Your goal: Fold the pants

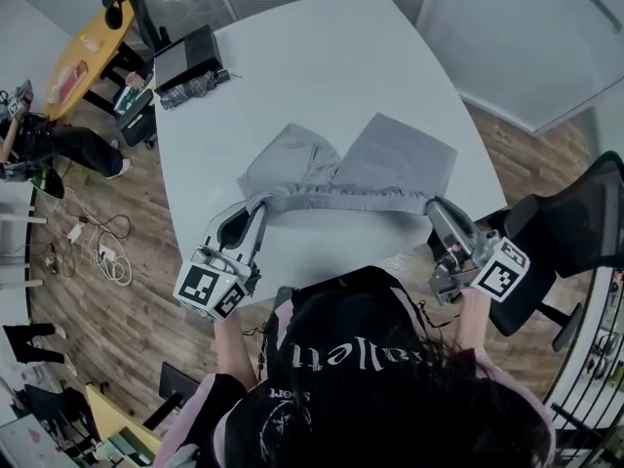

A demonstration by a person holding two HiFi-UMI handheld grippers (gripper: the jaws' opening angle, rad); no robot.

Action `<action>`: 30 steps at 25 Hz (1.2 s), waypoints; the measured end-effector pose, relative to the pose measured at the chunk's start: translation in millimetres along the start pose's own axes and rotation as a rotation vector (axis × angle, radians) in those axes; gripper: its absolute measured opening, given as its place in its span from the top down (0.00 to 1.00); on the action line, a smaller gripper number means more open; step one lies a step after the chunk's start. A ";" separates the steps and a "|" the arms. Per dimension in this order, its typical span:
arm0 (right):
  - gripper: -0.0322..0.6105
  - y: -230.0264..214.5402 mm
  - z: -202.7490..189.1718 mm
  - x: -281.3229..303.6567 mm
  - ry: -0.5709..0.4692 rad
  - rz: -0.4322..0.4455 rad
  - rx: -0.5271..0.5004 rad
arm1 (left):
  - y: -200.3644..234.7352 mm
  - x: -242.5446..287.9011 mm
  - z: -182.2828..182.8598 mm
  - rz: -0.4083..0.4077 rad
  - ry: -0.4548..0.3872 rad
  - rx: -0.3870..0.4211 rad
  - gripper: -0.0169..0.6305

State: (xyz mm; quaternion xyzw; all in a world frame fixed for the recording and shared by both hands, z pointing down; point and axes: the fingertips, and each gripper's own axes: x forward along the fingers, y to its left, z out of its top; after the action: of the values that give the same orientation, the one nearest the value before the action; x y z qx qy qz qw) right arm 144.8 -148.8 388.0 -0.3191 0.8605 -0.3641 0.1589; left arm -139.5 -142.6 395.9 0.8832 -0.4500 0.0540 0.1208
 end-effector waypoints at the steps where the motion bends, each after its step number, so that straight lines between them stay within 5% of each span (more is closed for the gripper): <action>1: 0.89 -3.9 0.5 3.6 0.005 -0.003 0.000 | 6.0 1.3 -3.4 0.013 0.018 0.008 0.89; 18: 0.89 -132.7 6.9 96.0 0.135 -0.061 0.048 | 94.6 87.8 -64.6 0.047 0.262 0.046 0.89; 24: 0.89 -200.9 0.4 109.6 0.210 -0.238 0.059 | 117.6 119.7 -94.1 0.061 0.351 0.055 0.89; 30: 0.88 -242.1 -16.6 124.1 0.330 -0.305 0.023 | 133.2 137.6 -140.1 0.111 0.438 -0.015 0.89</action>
State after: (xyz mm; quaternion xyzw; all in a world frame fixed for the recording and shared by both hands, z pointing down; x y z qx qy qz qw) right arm 148.8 -351.3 570.5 -0.3797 0.8124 -0.4410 -0.0375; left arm -164.2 -288.8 581.0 0.8234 -0.4611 0.2477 0.2189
